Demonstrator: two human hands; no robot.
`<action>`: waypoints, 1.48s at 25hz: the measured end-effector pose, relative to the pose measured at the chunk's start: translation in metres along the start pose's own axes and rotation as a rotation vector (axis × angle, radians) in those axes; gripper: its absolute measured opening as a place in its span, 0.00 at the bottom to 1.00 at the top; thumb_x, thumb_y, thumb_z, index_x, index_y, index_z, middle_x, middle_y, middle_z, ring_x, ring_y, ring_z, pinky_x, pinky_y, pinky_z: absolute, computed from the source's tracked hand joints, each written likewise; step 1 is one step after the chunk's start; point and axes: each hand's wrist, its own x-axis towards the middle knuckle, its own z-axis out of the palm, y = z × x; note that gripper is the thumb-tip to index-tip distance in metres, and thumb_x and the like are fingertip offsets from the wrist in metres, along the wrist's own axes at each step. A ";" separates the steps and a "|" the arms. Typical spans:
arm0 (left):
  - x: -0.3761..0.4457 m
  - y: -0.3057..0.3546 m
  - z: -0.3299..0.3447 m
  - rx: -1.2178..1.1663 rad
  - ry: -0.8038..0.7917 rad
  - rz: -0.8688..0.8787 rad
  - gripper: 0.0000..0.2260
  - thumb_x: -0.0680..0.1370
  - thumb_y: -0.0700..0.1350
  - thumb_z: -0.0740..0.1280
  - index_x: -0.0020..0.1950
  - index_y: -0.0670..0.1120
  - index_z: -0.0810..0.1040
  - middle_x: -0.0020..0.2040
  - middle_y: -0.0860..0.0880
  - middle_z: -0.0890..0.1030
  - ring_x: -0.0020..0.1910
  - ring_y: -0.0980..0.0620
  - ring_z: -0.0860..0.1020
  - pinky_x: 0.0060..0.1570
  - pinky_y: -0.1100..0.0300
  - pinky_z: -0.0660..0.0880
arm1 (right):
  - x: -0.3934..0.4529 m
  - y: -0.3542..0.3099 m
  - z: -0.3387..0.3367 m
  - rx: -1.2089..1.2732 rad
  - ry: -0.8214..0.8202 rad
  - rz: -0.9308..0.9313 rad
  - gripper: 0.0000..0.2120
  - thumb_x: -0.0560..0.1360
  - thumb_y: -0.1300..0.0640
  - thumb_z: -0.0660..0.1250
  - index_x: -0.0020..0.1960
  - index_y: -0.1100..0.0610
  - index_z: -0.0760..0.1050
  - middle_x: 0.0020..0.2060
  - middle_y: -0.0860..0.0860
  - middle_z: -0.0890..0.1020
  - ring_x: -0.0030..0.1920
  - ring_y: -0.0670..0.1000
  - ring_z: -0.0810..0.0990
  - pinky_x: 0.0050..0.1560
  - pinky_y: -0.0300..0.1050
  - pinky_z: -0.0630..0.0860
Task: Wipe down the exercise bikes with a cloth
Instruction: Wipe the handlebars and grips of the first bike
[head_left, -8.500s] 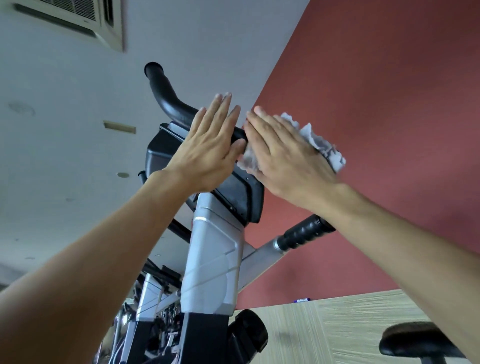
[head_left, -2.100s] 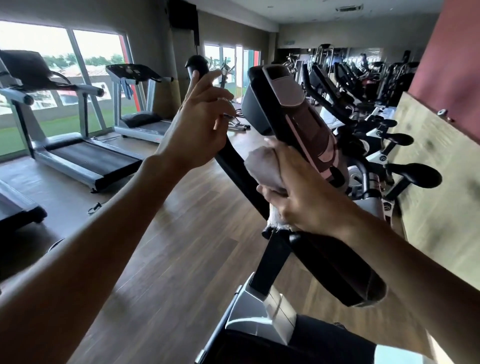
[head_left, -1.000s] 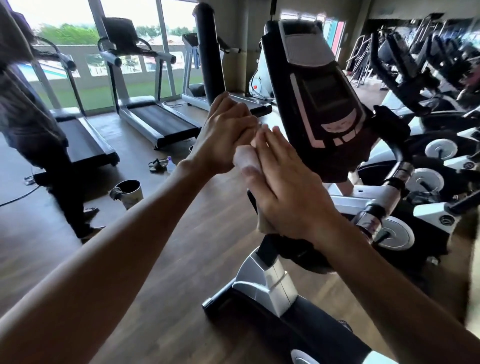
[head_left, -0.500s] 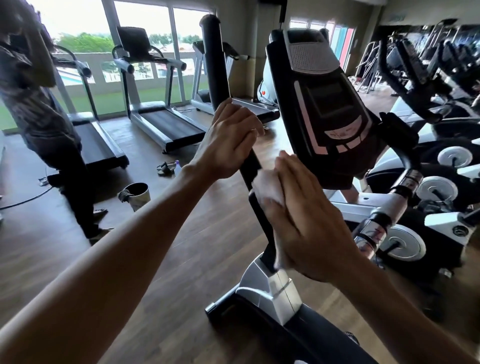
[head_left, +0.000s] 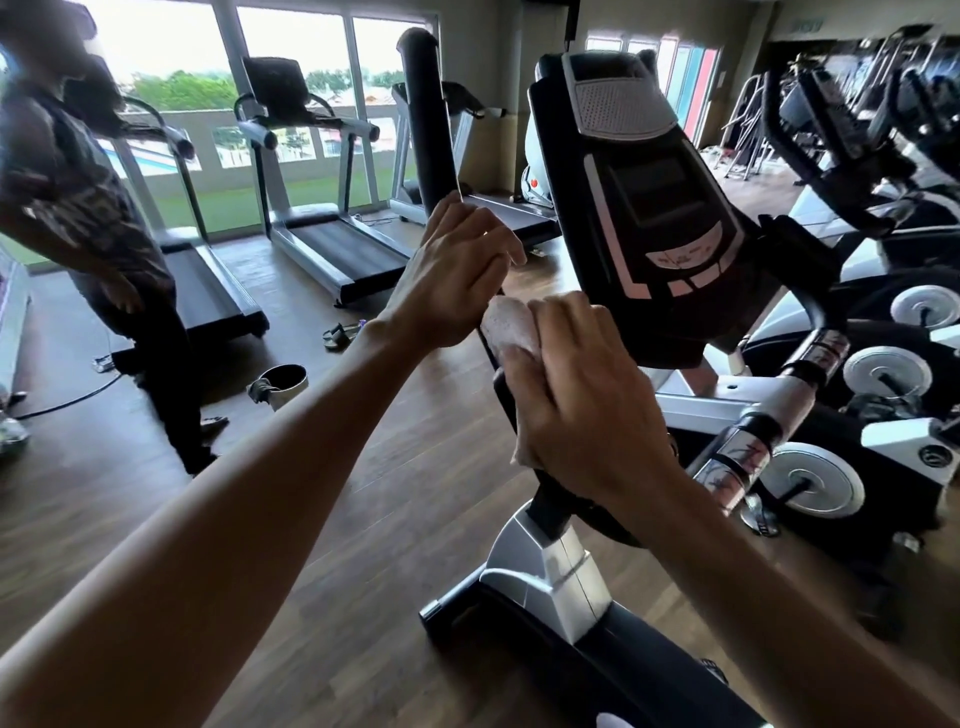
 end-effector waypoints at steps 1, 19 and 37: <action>0.000 0.001 0.000 0.009 0.005 -0.002 0.12 0.82 0.41 0.58 0.50 0.44 0.82 0.47 0.47 0.80 0.50 0.43 0.75 0.66 0.42 0.67 | -0.012 -0.001 -0.002 -0.022 -0.010 -0.056 0.18 0.82 0.47 0.54 0.63 0.58 0.72 0.59 0.51 0.74 0.59 0.50 0.72 0.58 0.52 0.74; -0.002 0.019 -0.001 0.050 0.004 -0.142 0.12 0.81 0.43 0.58 0.47 0.44 0.81 0.46 0.46 0.79 0.53 0.42 0.76 0.68 0.38 0.66 | -0.079 0.009 -0.002 -0.112 0.011 -0.093 0.37 0.73 0.49 0.67 0.78 0.61 0.62 0.77 0.56 0.65 0.78 0.54 0.62 0.78 0.53 0.61; 0.004 0.096 -0.003 -0.042 -0.290 -0.511 0.12 0.82 0.56 0.61 0.53 0.54 0.83 0.58 0.49 0.82 0.68 0.47 0.72 0.77 0.37 0.42 | -0.111 0.064 -0.049 -0.235 -0.593 0.140 0.56 0.68 0.18 0.46 0.81 0.52 0.31 0.81 0.46 0.36 0.79 0.45 0.32 0.80 0.56 0.43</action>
